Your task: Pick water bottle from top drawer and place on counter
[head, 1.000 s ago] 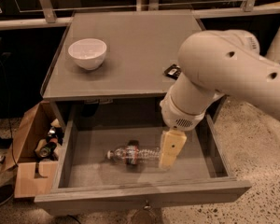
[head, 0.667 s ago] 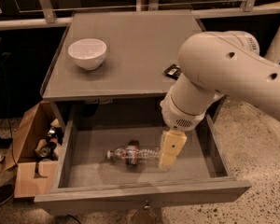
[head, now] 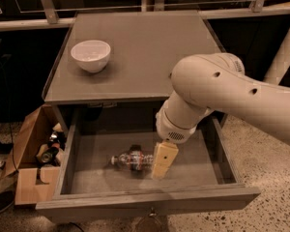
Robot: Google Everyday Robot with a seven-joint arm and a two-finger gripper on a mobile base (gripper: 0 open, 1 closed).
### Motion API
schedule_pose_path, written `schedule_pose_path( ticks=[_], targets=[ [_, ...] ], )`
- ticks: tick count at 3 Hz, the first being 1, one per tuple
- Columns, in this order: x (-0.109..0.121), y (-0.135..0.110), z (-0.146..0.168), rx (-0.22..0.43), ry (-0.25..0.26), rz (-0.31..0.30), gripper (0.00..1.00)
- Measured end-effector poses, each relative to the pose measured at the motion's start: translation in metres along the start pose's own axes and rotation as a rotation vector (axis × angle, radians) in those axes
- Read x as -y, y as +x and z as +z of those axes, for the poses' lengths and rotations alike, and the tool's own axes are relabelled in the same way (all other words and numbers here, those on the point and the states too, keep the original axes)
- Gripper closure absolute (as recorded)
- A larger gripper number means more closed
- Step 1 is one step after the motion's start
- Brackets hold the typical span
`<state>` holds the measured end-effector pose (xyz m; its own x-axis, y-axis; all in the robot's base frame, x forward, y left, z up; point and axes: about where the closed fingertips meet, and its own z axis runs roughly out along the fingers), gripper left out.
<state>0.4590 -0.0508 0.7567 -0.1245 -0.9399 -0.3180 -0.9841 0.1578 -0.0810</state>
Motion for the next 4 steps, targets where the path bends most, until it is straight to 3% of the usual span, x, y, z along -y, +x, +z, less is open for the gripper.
schedule_pose_path(
  ticks=[2,4],
  targets=[
    [0.002,-0.006,0.04,0.028,-0.052,0.033,0.0],
    [0.007,-0.008,0.06,0.043,-0.045,0.05,0.0]
  ],
)
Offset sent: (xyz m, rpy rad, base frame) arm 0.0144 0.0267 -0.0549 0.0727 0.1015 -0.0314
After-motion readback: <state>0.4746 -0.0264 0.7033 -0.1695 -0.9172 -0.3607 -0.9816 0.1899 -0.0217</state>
